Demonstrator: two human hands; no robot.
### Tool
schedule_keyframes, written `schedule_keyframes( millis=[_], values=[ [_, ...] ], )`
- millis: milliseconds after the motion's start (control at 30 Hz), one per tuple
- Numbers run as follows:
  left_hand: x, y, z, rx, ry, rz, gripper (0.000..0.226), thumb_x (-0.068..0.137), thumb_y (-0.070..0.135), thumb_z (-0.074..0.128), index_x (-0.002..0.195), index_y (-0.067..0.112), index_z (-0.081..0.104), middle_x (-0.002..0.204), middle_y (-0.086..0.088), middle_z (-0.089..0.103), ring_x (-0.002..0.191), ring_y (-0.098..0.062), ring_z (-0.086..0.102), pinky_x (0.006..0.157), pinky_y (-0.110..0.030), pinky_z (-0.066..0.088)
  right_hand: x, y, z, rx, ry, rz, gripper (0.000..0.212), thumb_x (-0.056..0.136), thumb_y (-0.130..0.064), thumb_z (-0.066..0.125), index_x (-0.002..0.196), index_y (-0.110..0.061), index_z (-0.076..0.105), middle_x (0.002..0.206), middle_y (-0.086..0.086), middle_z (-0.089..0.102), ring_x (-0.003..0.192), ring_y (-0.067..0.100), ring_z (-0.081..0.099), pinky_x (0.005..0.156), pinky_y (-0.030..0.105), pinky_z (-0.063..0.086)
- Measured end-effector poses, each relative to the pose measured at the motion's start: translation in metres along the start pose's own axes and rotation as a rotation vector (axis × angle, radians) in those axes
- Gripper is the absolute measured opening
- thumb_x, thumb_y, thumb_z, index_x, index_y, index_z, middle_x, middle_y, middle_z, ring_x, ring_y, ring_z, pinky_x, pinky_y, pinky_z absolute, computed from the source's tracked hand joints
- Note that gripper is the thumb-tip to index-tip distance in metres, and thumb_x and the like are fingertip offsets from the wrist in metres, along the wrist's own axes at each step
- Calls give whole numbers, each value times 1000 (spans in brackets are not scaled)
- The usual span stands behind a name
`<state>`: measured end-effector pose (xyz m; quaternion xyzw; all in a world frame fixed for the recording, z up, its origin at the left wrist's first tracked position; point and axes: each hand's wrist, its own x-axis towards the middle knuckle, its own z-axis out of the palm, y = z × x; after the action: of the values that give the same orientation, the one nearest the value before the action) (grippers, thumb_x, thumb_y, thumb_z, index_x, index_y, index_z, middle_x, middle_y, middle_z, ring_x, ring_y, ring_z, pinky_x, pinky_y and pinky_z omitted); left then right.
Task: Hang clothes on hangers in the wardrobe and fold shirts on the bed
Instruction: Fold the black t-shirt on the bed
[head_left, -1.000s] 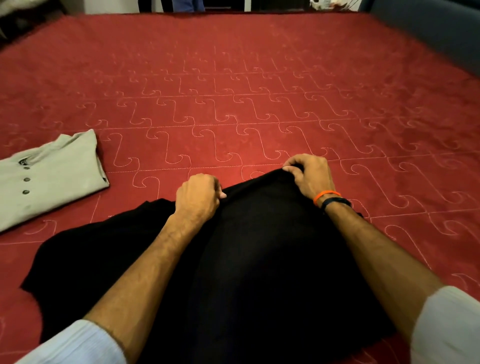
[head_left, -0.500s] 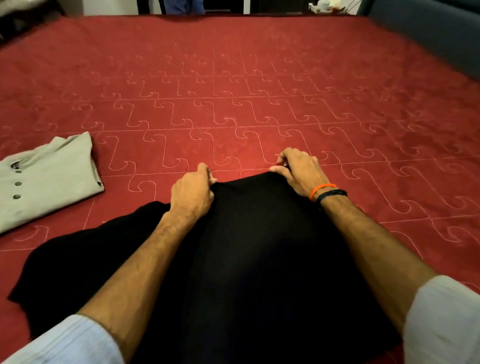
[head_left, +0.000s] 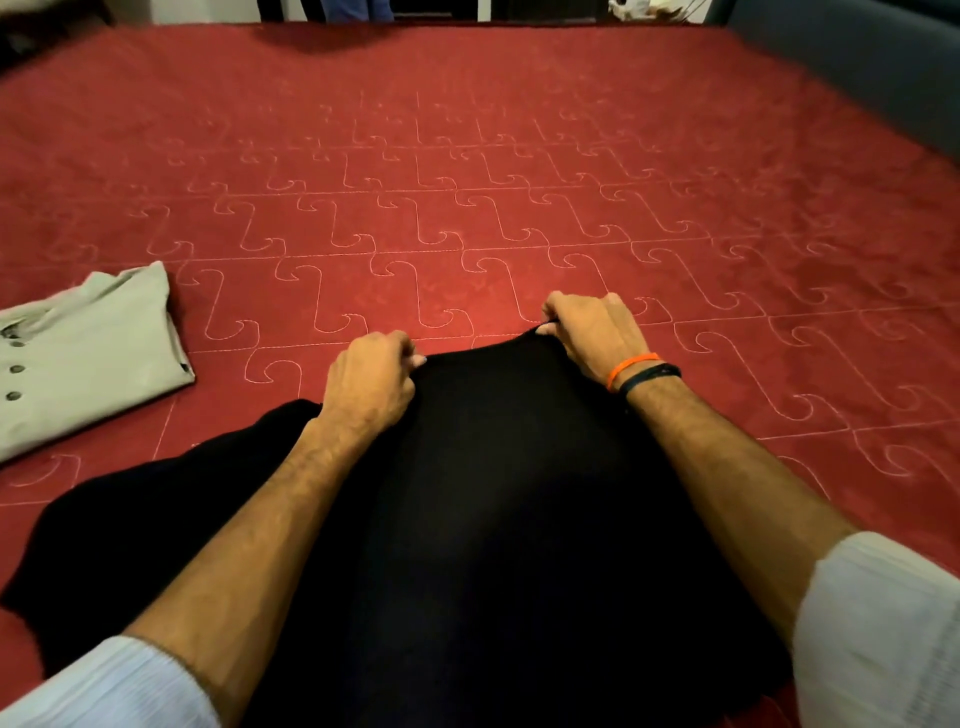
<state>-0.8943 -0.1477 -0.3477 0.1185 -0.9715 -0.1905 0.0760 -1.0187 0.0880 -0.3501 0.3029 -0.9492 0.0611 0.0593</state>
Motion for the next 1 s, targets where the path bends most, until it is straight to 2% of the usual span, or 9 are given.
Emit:
schedule_keyframes(
  millis=[100, 200, 400, 467, 600, 667, 767, 867, 1000],
  values=[
    [1, -6, 0, 104, -16, 31, 41, 99, 45, 49, 101, 6, 61, 91, -14, 67, 86, -38, 64, 73, -43, 51, 2, 5, 4, -132, -35, -53, 38, 102, -45, 38, 113, -11, 53, 107, 8, 63, 100, 29, 60, 87, 42, 36],
    [2, -13, -2, -9, -85, 22, 41, 91, 49, 59, 98, 9, 63, 90, -8, 69, 84, -28, 65, 74, -38, 52, -3, 13, 7, -99, -25, -74, 42, 100, -48, 40, 114, -11, 55, 111, 8, 61, 103, 28, 56, 90, 42, 36],
    [3, -13, -13, -78, -227, -60, 14, 85, 17, 77, 96, 16, 69, 96, -2, 69, 97, -21, 66, 90, -32, 51, -16, 18, -5, -51, -54, -90, 31, 97, -27, 58, 125, -14, 55, 119, 8, 55, 108, 27, 54, 99, 45, 34],
    [-3, -10, -16, -75, -187, -57, 15, 85, 10, 76, 97, 16, 71, 101, -2, 71, 99, -19, 66, 92, -32, 52, -24, 14, -12, -75, -35, -94, 32, 93, -16, 62, 124, -13, 56, 116, 8, 55, 104, 27, 56, 98, 45, 35],
    [-28, 4, -34, -46, 3, 17, 19, 85, 3, 72, 101, 13, 71, 104, -4, 69, 86, -14, 65, 82, -25, 49, -50, 6, -37, -86, 29, -61, 41, 80, 2, 62, 118, -12, 61, 112, 7, 59, 102, 28, 57, 95, 43, 34],
    [-45, 13, -43, -3, -2, 101, 29, 82, -2, 71, 105, 15, 72, 106, -4, 67, 94, -19, 66, 85, -27, 49, -64, 5, -43, -87, 76, -44, 40, 77, 5, 60, 113, -12, 64, 109, 7, 63, 101, 30, 58, 94, 44, 34],
    [-85, 29, -52, 60, -104, 229, 46, 73, -8, 65, 112, 16, 70, 107, -4, 63, 102, -25, 62, 90, -33, 52, -93, 6, -51, -85, 137, -27, 36, 72, 9, 62, 102, -12, 68, 98, 6, 67, 93, 32, 60, 88, 43, 37],
    [-126, 41, -45, 127, -188, 307, 54, 69, -5, 63, 119, 17, 66, 112, -5, 59, 103, -31, 61, 84, -42, 54, -123, 8, -53, -117, 136, -47, 39, 60, 12, 70, 88, -14, 71, 85, 5, 68, 83, 30, 62, 80, 40, 43],
    [-167, 57, -23, 270, -272, 327, 56, 76, 3, 62, 128, 22, 55, 126, -1, 50, 113, -26, 54, 79, -41, 52, -158, 12, -48, -146, 111, -74, 44, 46, 16, 75, 77, -15, 71, 76, 2, 69, 72, 30, 61, 64, 35, 44]
  ],
)
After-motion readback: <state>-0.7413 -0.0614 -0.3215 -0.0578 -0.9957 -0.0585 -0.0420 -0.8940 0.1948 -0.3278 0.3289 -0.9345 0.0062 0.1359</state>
